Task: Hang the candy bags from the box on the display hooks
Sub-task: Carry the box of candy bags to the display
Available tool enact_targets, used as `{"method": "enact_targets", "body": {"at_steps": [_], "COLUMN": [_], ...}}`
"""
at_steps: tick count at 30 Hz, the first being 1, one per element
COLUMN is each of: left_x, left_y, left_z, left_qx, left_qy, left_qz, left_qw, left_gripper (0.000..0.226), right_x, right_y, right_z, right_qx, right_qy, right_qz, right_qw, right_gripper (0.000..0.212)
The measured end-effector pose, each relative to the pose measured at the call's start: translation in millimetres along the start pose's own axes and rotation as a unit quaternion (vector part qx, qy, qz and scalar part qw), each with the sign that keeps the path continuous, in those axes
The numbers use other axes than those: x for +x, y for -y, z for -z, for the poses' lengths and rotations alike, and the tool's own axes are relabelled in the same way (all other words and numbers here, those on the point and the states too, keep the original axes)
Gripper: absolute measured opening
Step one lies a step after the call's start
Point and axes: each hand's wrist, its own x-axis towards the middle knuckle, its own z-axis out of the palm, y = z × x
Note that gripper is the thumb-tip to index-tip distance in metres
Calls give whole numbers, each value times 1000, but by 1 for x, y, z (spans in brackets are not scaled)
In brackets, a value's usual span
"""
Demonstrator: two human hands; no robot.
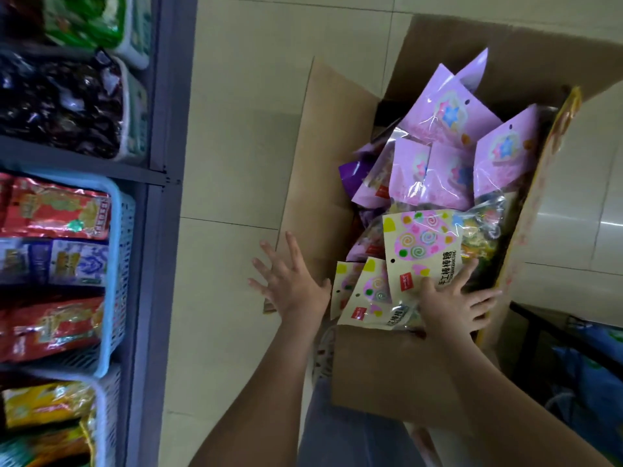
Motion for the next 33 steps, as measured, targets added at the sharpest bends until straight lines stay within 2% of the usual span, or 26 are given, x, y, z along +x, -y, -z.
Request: {"method": "enact_targets", "body": {"at_steps": [8, 12, 15, 17, 19, 21, 23, 26, 33], "left_x": [7, 0, -22, -36, -44, -49, -53, -60, -65], "left_y": [-5, -20, -44, -60, -70, -77, -84, -91, -104], "left_z": [6, 16, 15, 12, 6, 0, -6, -20, -35], "left_qx": [-92, -44, -83, -169, -239, -246, -210, -165, -167], "left_qy": [-13, -24, -17, -7, -7, -6, 14, 45, 45], "left_qz": [28, 2, -57, -41, -22, -34, -57, -84, -95], "left_qw": [995, 999, 995, 985, 971, 969, 976, 982, 980], "left_gripper": [104, 67, 46, 51, 71, 99, 114, 117, 124], "right_x": [1, -1, -2, -3, -3, -4, -5, -5, -3], "right_y": [4, 2, -2, -6, -11, -14, -16, -15, -16], "right_z": [-3, -2, -1, 0, 0, 2, 5, 7, 15], "right_qx": [-16, -15, -7, -4, 6, 23, 35, 28, 30], "right_qy": [-1, -1, 2, 12, 35, 55, 60, 66, 68], "right_qz": [-5, 0, 12, 21, 38, 57, 63, 60, 49], "right_qw": [1000, 1000, 1000, 1000, 999, 997, 996, 996, 996], "right_gripper": [83, 82, 82, 84, 92, 102, 107, 112, 118]}}
